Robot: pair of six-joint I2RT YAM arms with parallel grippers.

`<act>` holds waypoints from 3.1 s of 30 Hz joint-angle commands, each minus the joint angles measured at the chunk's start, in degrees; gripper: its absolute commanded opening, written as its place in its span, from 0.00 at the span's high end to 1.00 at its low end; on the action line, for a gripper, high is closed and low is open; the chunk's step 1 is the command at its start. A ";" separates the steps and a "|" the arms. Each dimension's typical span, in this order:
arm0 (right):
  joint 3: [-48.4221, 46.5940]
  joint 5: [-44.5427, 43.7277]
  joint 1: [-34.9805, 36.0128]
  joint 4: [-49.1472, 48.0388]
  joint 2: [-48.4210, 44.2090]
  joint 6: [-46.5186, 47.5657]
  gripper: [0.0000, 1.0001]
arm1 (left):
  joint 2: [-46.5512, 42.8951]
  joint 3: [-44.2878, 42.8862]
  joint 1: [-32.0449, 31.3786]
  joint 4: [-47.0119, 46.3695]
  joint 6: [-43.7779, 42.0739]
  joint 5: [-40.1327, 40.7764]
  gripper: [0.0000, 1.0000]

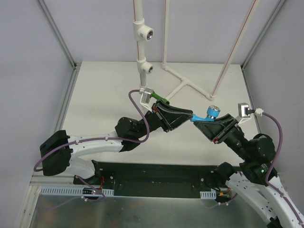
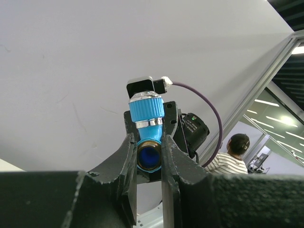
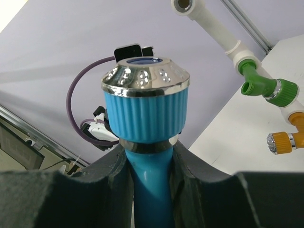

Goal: Install the water faucets
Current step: Adjust the water faucet.

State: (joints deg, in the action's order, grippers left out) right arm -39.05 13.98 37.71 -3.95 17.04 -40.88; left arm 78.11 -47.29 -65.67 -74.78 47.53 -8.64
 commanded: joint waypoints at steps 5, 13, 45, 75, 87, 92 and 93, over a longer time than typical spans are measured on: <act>-5.07 -8.53 -0.62 -6.34 0.19 3.70 1.00 | -0.15 3.43 -4.20 -4.05 1.08 -3.49 1.00; -6.57 -8.44 -0.54 -6.25 1.33 4.67 1.00 | 0.20 4.92 -5.87 -5.02 0.90 -2.26 1.00; 3.54 5.88 -0.62 -10.03 1.33 -6.75 1.00 | 6.18 -12.03 -0.86 2.80 0.02 -7.88 1.00; -0.41 -2.11 -0.62 -1.77 -2.62 -1.48 0.39 | 0.91 -6.41 -0.86 3.50 0.64 -8.58 1.00; -4.28 -1.85 -0.62 7.63 -3.85 3.97 0.39 | -4.98 -4.31 -0.86 8.95 -0.77 -7.62 1.00; -3.67 -1.58 -0.62 7.99 -4.12 3.62 0.39 | -5.86 -3.95 -0.86 9.31 -1.03 -7.18 1.00; -3.58 -1.58 -0.62 7.81 -4.20 3.44 0.39 | -5.86 -3.87 -0.86 9.13 -0.95 -7.18 1.00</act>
State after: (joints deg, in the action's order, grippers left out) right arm -41.28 12.62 36.99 3.99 13.54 -38.46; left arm 74.91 -51.53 -66.32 -62.35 46.96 -14.90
